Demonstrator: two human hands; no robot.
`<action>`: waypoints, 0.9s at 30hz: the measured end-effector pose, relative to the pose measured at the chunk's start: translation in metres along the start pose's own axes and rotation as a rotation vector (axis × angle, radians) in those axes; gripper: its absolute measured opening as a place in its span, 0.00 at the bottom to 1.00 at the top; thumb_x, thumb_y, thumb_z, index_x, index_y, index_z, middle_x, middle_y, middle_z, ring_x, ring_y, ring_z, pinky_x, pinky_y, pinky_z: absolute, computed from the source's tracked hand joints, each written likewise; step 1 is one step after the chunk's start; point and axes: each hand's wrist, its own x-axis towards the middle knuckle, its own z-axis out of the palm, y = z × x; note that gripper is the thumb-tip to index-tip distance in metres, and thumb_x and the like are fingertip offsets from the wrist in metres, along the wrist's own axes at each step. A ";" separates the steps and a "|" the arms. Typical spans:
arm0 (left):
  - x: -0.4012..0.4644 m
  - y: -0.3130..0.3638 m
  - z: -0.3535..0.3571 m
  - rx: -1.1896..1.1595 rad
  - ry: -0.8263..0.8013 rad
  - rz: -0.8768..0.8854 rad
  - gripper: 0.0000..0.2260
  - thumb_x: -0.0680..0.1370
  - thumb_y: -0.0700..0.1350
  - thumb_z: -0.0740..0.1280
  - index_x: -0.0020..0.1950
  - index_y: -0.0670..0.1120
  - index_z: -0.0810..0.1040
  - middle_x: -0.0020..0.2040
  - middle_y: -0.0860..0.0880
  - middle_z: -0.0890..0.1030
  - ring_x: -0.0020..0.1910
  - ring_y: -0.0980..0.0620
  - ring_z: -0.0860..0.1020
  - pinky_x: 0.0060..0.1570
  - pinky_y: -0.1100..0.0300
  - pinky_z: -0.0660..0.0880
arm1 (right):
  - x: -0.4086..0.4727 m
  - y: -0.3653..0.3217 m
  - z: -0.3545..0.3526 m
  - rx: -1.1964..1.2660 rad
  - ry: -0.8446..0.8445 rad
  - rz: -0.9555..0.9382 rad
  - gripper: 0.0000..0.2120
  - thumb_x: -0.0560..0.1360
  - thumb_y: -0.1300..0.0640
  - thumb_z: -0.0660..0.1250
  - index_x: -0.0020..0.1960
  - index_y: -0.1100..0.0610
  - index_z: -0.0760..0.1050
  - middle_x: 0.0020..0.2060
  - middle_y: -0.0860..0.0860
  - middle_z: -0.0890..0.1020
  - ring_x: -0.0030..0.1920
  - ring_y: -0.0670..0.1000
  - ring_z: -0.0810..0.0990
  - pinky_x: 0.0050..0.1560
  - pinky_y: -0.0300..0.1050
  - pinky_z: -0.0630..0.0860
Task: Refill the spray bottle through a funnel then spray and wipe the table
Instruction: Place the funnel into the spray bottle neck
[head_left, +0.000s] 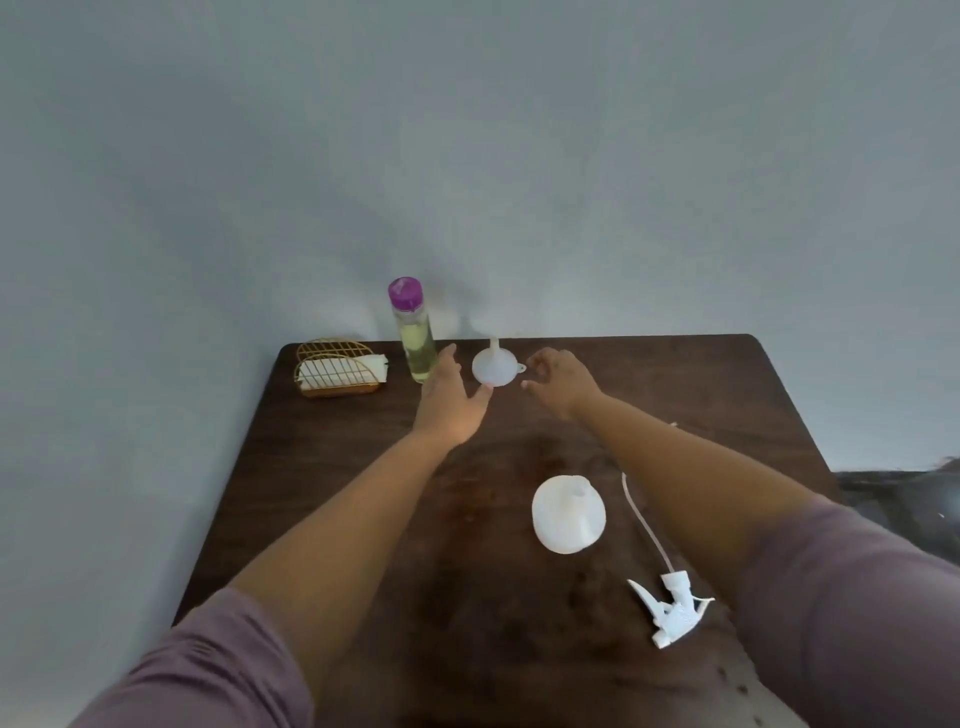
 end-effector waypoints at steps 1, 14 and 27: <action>0.006 -0.003 -0.003 0.021 -0.001 0.008 0.36 0.77 0.49 0.70 0.78 0.47 0.53 0.74 0.45 0.67 0.72 0.45 0.69 0.70 0.45 0.67 | 0.014 -0.005 0.003 -0.036 -0.018 -0.011 0.20 0.74 0.52 0.69 0.63 0.55 0.71 0.59 0.56 0.73 0.59 0.56 0.74 0.62 0.49 0.71; 0.050 -0.042 0.012 0.008 -0.012 -0.091 0.32 0.77 0.49 0.69 0.77 0.48 0.57 0.73 0.47 0.68 0.71 0.46 0.68 0.69 0.45 0.69 | 0.125 -0.020 0.038 -0.308 -0.133 -0.118 0.17 0.77 0.59 0.64 0.66 0.58 0.71 0.60 0.57 0.72 0.59 0.58 0.74 0.56 0.48 0.71; 0.024 -0.028 0.009 -0.548 0.017 -0.195 0.15 0.82 0.44 0.61 0.68 0.56 0.72 0.70 0.52 0.72 0.67 0.53 0.71 0.66 0.52 0.71 | 0.039 -0.026 0.004 0.586 0.123 0.203 0.11 0.77 0.50 0.64 0.53 0.57 0.75 0.47 0.52 0.82 0.45 0.50 0.82 0.47 0.46 0.77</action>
